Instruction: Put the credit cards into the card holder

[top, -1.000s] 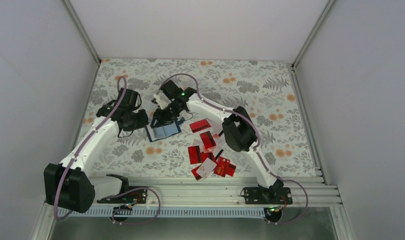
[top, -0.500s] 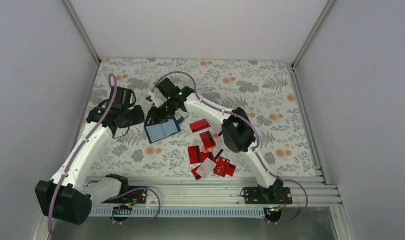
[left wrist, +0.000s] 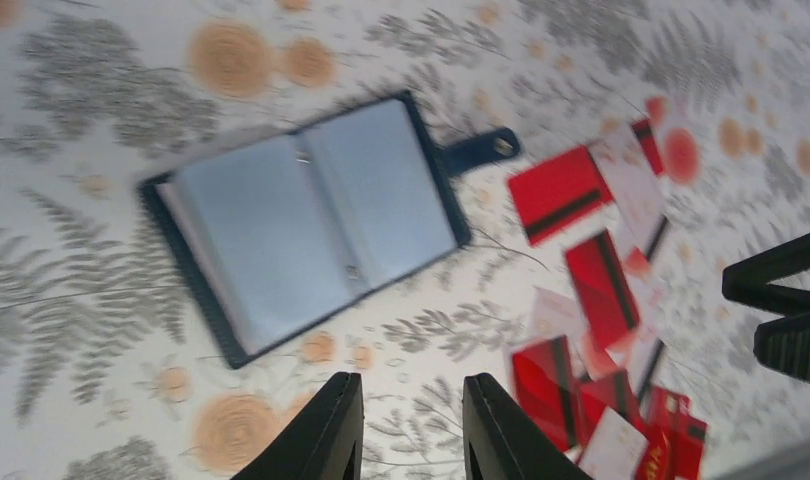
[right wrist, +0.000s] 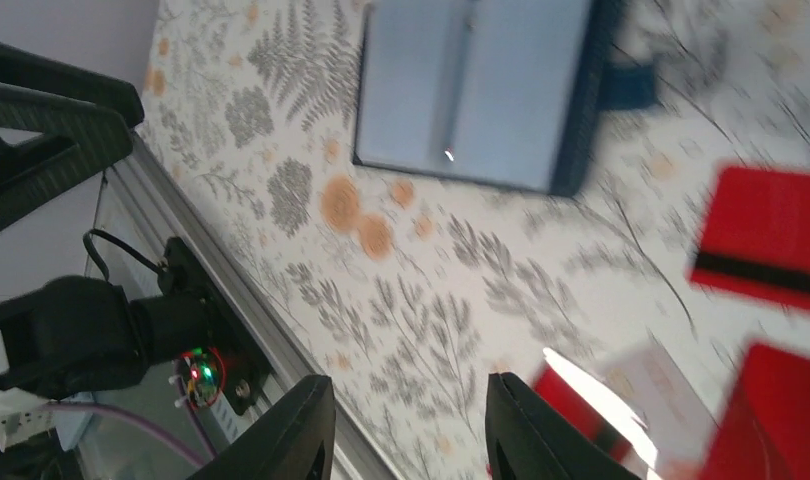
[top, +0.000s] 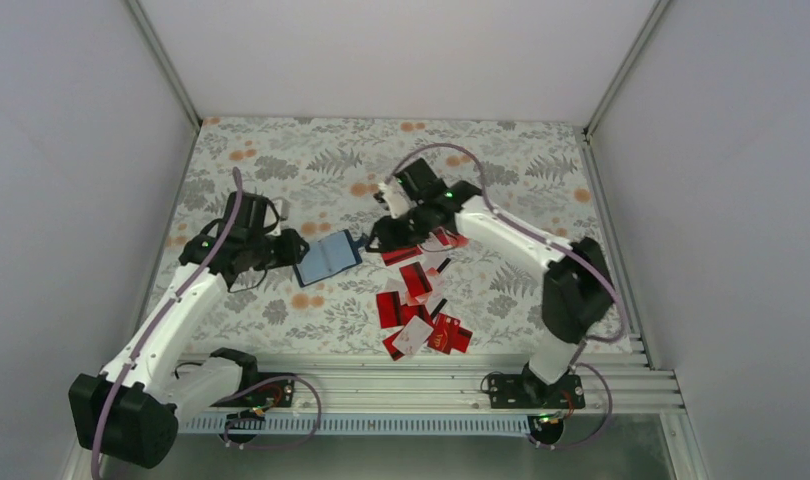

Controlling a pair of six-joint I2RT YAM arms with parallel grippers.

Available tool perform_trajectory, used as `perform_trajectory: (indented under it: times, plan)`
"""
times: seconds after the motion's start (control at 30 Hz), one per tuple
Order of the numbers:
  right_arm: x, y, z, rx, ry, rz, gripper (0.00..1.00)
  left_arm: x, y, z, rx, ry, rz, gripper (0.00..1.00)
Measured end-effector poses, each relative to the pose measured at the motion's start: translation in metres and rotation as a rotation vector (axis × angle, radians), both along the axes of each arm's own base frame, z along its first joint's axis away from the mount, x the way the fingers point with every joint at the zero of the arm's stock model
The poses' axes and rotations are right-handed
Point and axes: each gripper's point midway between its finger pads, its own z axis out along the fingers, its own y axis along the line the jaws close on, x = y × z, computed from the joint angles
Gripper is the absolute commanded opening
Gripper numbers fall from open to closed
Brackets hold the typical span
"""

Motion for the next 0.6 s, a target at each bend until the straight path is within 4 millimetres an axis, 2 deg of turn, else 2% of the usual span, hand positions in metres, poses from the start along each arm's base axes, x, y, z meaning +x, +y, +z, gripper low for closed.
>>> perform_trajectory:
  times: [0.1, 0.23, 0.37, 0.5, 0.6]
  plan:
    - [-0.014, -0.034, 0.002, 0.002, 0.002, -0.059, 0.53, -0.005, -0.024, -0.001, -0.051, -0.015, -0.112, 0.36]
    - [-0.044, -0.074, -0.013, -0.007, 0.084, -0.155, 0.70, -0.016, -0.056, -0.005, -0.102, -0.022, -0.272, 0.36]
    - [-0.070, -0.117, -0.024, 0.013, 0.196, -0.312, 0.72, -0.031, -0.089, -0.016, -0.128, 0.010, -0.424, 0.35]
    - [-0.095, -0.133, -0.029, 0.073, 0.300, -0.389, 0.72, -0.049, -0.124, -0.032, -0.132, 0.061, -0.559, 0.32]
    - [-0.122, -0.138, -0.048, 0.082, 0.440, -0.411, 0.71, -0.064, -0.145, -0.049, -0.120, 0.107, -0.642, 0.29]
